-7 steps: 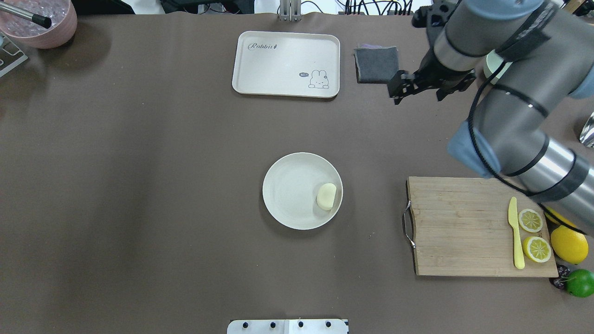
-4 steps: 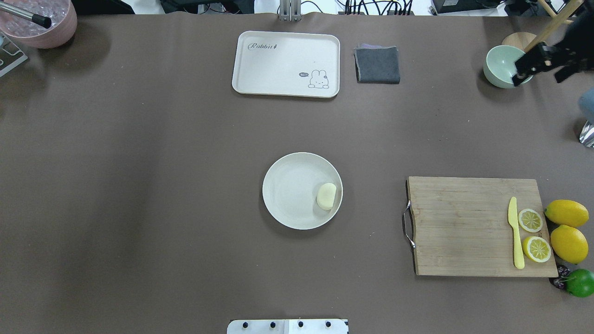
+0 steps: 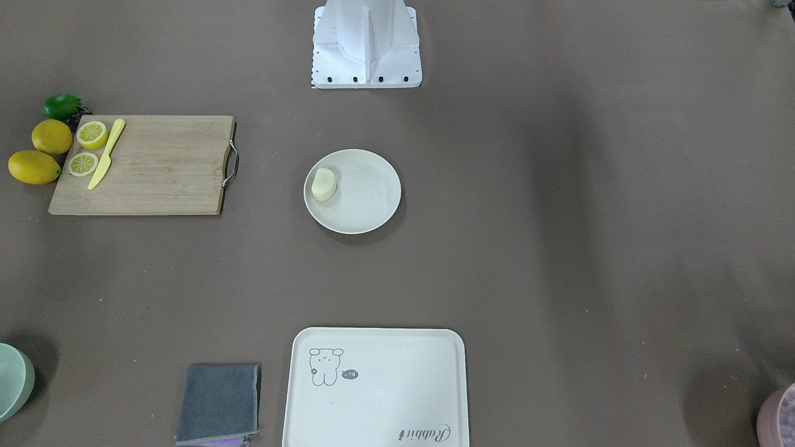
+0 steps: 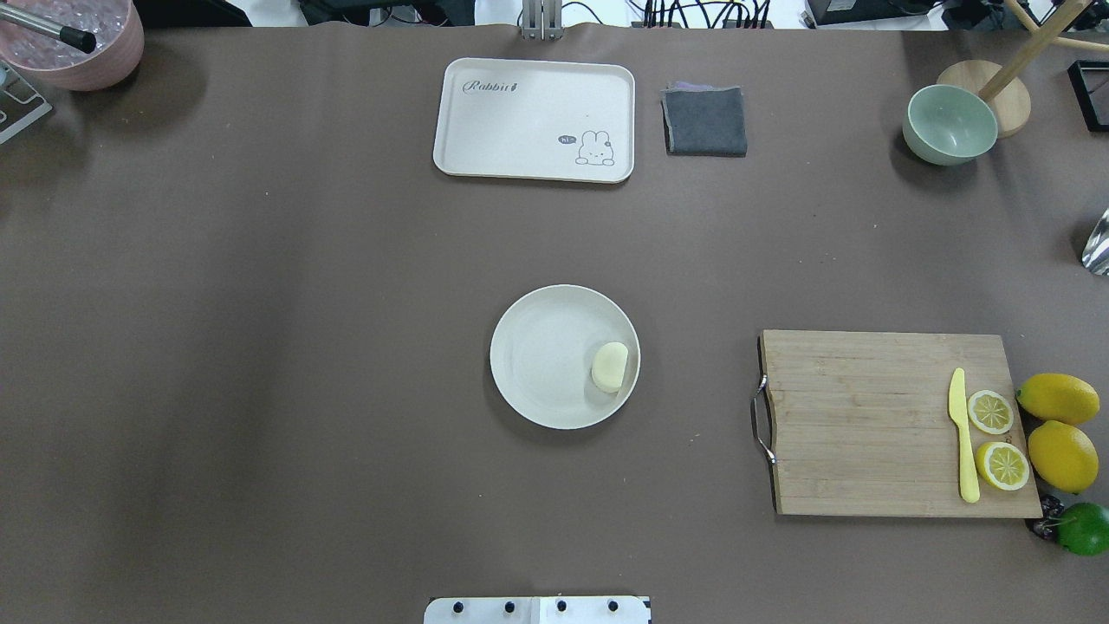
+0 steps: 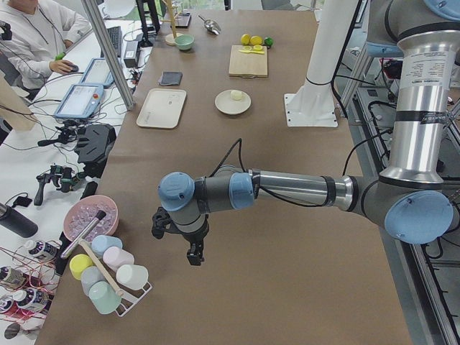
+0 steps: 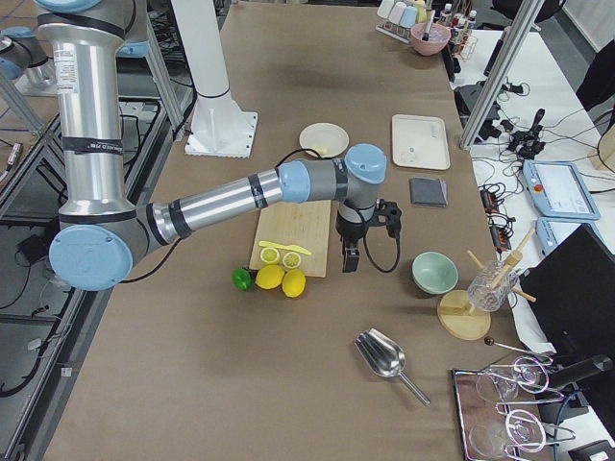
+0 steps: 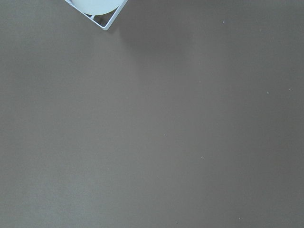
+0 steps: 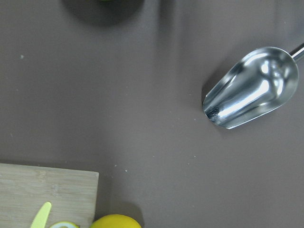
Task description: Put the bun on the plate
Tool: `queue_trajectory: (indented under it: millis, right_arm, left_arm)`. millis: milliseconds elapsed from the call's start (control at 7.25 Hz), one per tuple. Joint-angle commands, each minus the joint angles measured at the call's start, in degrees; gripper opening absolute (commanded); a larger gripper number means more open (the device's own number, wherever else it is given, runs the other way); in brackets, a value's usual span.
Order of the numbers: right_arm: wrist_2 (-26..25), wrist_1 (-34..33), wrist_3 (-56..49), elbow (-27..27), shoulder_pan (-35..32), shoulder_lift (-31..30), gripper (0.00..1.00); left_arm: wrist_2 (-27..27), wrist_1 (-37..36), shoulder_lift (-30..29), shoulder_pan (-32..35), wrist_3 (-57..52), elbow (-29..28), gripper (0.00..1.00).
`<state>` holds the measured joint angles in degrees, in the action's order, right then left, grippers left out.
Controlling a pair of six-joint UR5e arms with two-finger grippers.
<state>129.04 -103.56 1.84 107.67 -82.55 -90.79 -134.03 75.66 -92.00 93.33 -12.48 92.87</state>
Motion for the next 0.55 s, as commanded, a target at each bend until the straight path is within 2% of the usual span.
queue_trajectory:
  millis: [0, 138, 414]
  right_arm:
    - [0.06, -0.50, -13.21, -2.01, -4.18, -1.92, 1.00]
    - [0.76, -1.98, -13.17, -2.02, -6.29, -4.02, 1.00]
    - [0.33, -1.47, -13.61, -1.41, -6.40, -5.45, 1.00]
  left_arm:
    - [0.00, 0.10, -0.02, -0.08, 0.09, 0.12, 0.98]
    - [0.00, 0.10, -0.10, -0.08, 0.00, 0.21, 0.98]
    - [-0.26, 0.10, -0.02, 0.01, 0.00, 0.56, 0.98]
